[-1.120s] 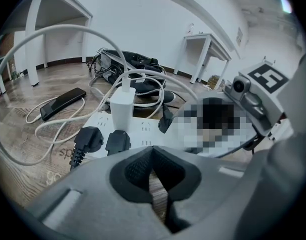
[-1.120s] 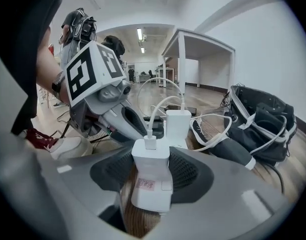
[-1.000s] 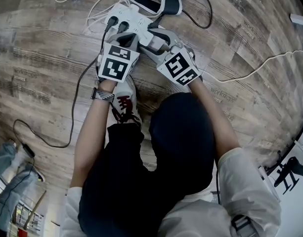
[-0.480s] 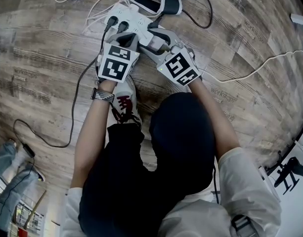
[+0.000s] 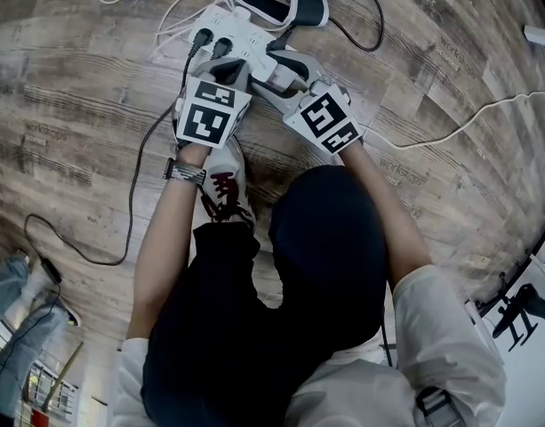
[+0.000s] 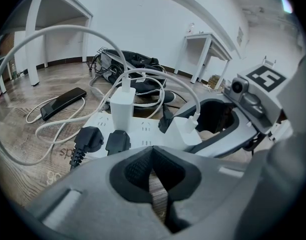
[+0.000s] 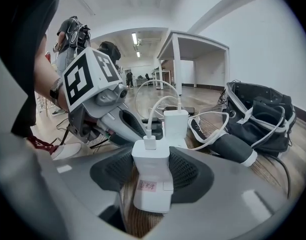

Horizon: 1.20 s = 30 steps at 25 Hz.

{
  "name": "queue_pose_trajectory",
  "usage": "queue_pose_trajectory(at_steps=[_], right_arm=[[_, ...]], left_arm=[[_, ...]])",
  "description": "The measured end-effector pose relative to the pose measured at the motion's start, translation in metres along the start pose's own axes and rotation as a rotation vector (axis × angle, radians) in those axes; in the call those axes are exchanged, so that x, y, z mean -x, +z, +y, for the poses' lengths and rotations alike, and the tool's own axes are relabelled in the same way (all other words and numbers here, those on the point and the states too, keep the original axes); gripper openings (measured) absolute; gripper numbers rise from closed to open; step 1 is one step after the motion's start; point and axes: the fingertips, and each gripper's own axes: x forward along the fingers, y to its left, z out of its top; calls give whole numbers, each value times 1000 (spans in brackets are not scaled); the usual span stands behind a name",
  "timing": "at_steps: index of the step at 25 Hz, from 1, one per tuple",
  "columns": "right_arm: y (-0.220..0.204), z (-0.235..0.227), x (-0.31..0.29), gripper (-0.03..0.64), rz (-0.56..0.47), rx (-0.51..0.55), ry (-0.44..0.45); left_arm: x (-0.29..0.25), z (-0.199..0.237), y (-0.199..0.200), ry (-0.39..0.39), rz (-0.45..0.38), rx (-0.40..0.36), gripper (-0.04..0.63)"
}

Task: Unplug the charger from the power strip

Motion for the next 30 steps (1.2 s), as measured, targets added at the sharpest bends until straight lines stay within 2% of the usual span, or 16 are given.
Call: queue_pose_trajectory(at_steps=[9,14,20,22,28,30], right_arm=[[1,0,0,225,-6,-19,-5],[2,-3,1,225,-29,-90,-5],[2,-1,2,222,2,48,-45],[2,0,2,222,5,60,-48],[3,-3,2,222,-24,-43,-37],[4,-4,2,222,-23,-44,-36]], left_arm=[[1,0,0,2,-1,-2,2],[1,0,0,3,-1,-2,2],[1,0,0,3,-2,2,2],[1,0,0,4,-1,3,2],[1,0,0,3,-2,2,2],[1,0,0,3,-2,1,2]])
